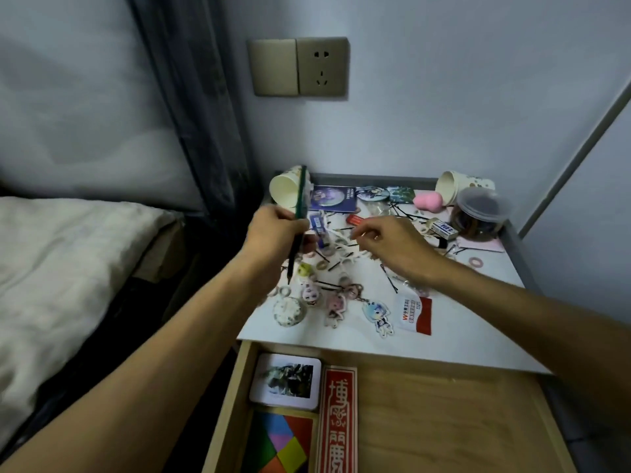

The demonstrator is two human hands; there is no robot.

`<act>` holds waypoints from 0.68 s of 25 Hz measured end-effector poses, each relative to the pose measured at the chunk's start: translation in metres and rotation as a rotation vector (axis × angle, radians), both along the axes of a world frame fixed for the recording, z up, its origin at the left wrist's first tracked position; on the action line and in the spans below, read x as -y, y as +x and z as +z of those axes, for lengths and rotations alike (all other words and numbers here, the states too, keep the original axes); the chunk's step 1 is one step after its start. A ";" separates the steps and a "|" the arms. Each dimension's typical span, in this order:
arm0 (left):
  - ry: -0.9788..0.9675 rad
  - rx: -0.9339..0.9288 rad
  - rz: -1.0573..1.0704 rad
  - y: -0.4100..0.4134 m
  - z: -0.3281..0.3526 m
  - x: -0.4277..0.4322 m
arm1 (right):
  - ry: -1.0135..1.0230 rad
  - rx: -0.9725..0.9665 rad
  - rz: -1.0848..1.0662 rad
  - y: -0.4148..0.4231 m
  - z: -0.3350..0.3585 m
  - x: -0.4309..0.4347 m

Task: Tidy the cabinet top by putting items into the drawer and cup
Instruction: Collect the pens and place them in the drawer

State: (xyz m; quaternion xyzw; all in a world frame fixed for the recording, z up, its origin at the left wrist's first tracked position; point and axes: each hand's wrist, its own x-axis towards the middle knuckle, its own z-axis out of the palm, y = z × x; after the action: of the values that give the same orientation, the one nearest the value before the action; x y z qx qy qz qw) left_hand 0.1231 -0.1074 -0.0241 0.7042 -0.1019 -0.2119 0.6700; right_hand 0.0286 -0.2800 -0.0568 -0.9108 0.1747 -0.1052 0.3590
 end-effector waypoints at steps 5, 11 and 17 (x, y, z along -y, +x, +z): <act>-0.186 -0.171 0.107 -0.006 0.004 -0.071 | -0.144 -0.124 0.117 0.068 0.014 -0.036; -0.164 -0.251 0.158 -0.002 -0.010 -0.091 | -0.412 -0.312 -0.069 0.134 -0.003 -0.082; -0.264 -0.292 0.157 0.005 -0.002 -0.087 | -0.417 -0.411 -0.144 0.151 -0.011 -0.088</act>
State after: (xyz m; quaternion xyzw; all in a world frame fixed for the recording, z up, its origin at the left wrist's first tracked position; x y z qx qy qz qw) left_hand 0.1283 -0.0203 -0.0258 0.5778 0.0247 -0.2438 0.7785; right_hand 0.1797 -0.1923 -0.0682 -0.9523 0.2826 0.0226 0.1131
